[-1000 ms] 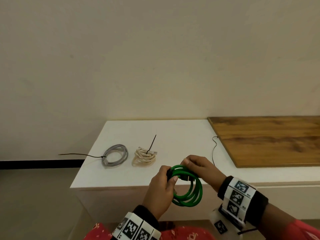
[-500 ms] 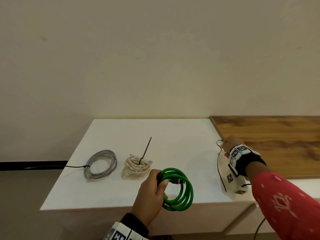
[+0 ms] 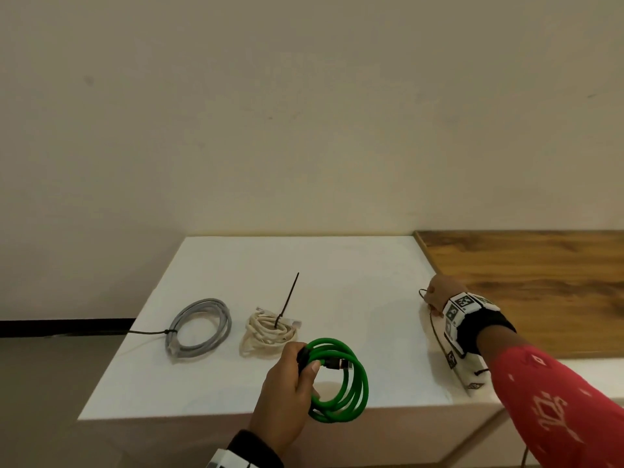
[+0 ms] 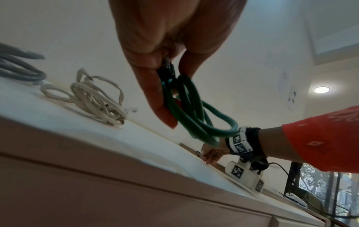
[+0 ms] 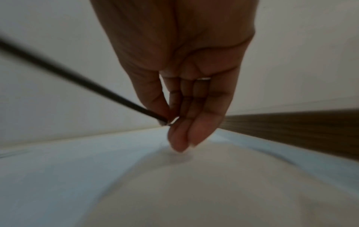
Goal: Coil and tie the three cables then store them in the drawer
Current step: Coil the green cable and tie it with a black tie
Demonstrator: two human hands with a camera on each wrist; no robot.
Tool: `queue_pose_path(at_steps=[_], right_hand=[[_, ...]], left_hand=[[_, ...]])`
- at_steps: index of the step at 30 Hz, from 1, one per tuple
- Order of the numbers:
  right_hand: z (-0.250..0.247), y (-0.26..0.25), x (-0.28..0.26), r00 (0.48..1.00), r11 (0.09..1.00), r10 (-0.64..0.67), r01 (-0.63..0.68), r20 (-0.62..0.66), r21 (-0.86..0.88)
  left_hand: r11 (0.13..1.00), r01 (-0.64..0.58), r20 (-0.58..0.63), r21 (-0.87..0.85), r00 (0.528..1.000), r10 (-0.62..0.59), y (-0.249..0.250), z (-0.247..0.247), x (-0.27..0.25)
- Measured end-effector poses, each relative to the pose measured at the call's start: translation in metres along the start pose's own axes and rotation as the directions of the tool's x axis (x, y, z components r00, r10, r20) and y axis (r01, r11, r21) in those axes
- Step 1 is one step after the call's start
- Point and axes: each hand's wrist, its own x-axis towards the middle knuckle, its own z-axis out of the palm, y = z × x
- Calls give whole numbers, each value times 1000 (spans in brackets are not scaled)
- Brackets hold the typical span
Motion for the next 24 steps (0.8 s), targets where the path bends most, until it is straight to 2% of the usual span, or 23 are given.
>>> queue_pose_path(at_steps=[2, 6, 10, 14, 16, 19, 24], right_hand=[[0, -2, -15, 997, 983, -69, 61, 39, 175], [-7, -11, -73, 971, 921, -237, 219, 17, 323], [-15, -24, -144, 937, 815, -351, 303, 4, 493], [-17, -39, -214, 890, 734, -450, 324, 70, 597], [-12, -46, -237, 879, 735, -463, 308, 116, 604], [1, -54, -253, 878, 796, -457, 332, 143, 506], [10, -64, -260, 916, 867, -384, 314, 118, 387]], left_hand=[[1000, 0, -12, 6, 1000, 0, 4, -2, -4], [1000, 9, -38, 28, 999, -8, 15, -5, -15], [999, -7, -63, 39, 998, 9, 27, -10, -30], [998, -9, -100, 68, 995, 16, 40, -13, -45], [996, -21, -122, 91, 992, 32, 46, -13, -52], [990, -55, -147, 130, 986, 74, 56, -12, -61], [976, -61, -168, 208, 981, 97, 64, -10, -73]])
